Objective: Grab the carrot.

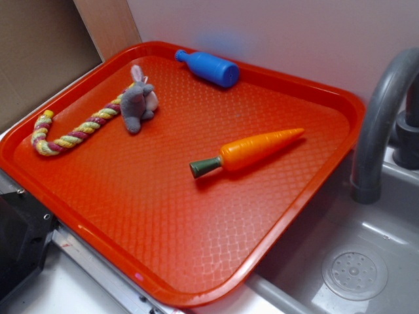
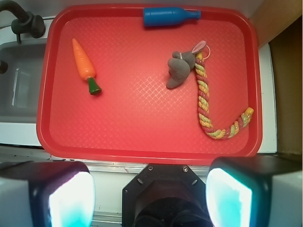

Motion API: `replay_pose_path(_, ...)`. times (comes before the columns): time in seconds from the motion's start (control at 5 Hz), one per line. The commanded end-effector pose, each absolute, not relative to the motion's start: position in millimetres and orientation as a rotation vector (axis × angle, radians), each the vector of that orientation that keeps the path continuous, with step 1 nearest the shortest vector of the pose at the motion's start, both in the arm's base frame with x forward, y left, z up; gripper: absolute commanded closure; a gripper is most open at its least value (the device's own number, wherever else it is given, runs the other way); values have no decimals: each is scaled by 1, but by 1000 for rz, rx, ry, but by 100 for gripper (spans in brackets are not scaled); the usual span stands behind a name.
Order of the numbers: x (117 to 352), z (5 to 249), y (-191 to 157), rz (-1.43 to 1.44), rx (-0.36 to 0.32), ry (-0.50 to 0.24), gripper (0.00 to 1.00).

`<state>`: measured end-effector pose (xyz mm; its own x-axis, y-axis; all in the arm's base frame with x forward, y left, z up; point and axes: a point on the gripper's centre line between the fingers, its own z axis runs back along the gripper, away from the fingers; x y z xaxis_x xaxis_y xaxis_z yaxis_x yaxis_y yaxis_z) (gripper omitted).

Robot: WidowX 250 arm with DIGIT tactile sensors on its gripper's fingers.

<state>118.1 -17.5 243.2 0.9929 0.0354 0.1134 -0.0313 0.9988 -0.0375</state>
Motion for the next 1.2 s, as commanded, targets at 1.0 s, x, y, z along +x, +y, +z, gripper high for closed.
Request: replay_pose_path(1.0, 247, 145, -94, 60, -71, -344, 0)
